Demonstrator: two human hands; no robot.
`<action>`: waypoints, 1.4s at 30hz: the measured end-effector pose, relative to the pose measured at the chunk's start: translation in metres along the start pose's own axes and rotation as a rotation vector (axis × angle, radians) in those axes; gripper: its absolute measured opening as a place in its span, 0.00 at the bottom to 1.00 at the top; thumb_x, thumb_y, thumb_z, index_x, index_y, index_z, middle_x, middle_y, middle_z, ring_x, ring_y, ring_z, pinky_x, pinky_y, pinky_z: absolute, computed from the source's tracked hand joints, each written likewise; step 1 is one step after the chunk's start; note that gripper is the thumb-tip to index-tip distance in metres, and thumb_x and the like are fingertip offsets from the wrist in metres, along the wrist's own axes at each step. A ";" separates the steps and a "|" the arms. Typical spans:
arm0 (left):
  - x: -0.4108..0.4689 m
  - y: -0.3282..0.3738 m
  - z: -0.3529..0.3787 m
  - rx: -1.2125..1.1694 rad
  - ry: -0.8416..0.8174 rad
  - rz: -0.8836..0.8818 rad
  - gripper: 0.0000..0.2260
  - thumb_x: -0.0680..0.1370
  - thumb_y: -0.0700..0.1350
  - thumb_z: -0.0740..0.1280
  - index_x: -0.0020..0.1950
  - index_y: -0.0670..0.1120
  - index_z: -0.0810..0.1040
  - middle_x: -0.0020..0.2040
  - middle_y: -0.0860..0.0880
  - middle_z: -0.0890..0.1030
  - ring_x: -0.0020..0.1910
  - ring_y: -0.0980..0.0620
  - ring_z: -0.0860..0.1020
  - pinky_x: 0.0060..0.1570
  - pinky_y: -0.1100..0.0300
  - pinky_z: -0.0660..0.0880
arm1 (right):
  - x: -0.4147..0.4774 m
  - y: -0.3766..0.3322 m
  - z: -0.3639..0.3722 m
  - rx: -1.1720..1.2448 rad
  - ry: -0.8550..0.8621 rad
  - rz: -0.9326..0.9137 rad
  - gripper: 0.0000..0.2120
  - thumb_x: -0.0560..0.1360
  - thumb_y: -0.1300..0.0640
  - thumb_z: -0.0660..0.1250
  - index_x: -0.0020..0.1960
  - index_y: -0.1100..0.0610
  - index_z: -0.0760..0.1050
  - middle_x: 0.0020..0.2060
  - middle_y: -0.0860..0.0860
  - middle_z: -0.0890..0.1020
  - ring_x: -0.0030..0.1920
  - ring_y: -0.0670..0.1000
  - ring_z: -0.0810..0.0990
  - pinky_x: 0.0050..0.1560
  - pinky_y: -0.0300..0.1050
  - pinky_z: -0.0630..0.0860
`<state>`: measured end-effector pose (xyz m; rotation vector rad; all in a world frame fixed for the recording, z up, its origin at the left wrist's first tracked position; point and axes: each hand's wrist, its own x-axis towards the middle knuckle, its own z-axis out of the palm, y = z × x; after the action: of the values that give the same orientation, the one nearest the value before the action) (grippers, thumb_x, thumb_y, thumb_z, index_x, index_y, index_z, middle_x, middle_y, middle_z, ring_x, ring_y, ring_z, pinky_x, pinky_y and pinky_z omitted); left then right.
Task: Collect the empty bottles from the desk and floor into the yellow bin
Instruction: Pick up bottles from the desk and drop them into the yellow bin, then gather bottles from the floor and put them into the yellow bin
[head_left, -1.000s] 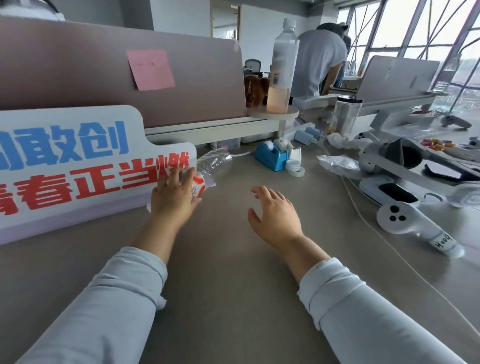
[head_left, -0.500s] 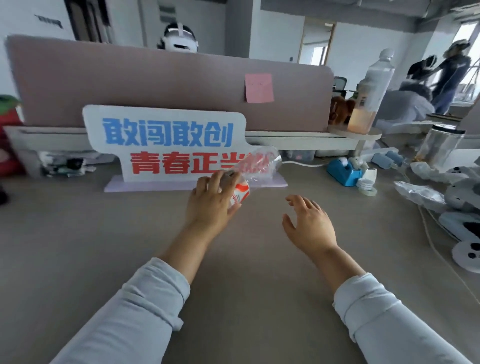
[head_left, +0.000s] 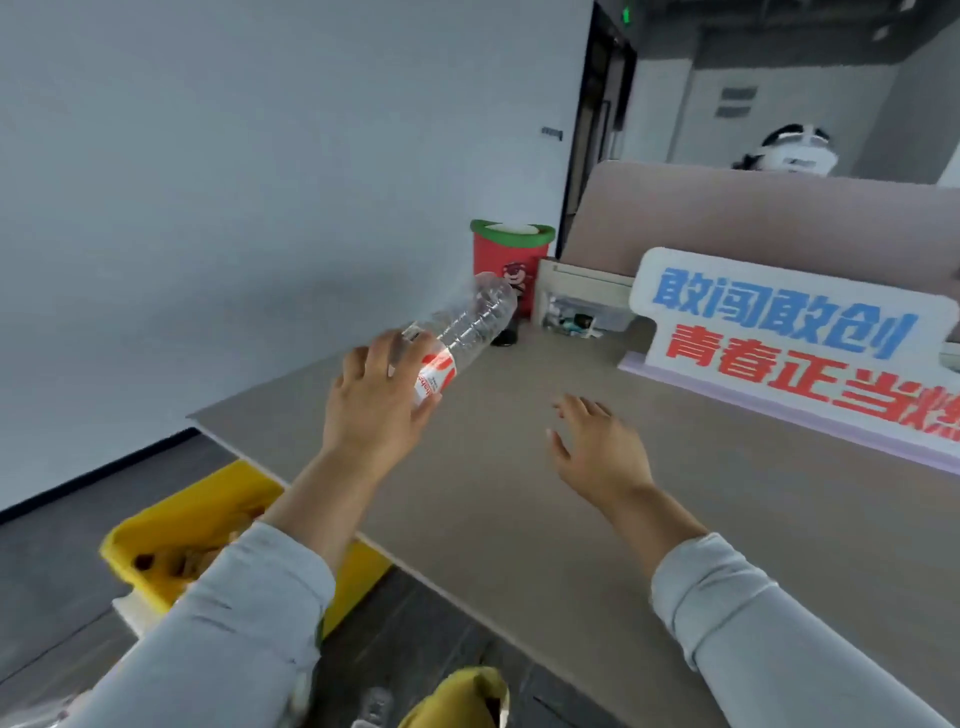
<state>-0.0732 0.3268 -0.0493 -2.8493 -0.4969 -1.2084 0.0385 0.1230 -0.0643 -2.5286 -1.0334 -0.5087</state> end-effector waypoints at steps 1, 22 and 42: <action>-0.009 -0.024 -0.012 0.055 0.011 -0.031 0.30 0.67 0.49 0.75 0.65 0.51 0.65 0.59 0.41 0.75 0.51 0.35 0.75 0.40 0.45 0.77 | 0.005 -0.021 0.009 0.022 -0.016 -0.051 0.18 0.78 0.54 0.60 0.66 0.56 0.69 0.60 0.53 0.78 0.59 0.55 0.76 0.54 0.49 0.73; -0.004 -0.250 -0.038 0.282 -0.447 -0.527 0.29 0.80 0.58 0.54 0.77 0.53 0.44 0.78 0.47 0.50 0.76 0.43 0.51 0.69 0.45 0.60 | 0.097 -0.229 0.100 0.146 -0.097 -0.431 0.17 0.79 0.53 0.57 0.66 0.55 0.67 0.60 0.52 0.77 0.58 0.53 0.76 0.56 0.47 0.72; -0.209 -0.183 -0.152 0.341 -0.406 -0.530 0.18 0.80 0.53 0.55 0.68 0.47 0.67 0.65 0.48 0.70 0.66 0.48 0.67 0.60 0.54 0.68 | -0.052 -0.309 0.084 0.224 -0.131 -0.683 0.15 0.78 0.54 0.60 0.63 0.57 0.70 0.55 0.54 0.79 0.54 0.56 0.77 0.45 0.47 0.72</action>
<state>-0.3688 0.4216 -0.1105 -2.7260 -1.3859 -0.4743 -0.2022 0.3364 -0.1017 -1.9903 -1.8953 -0.3694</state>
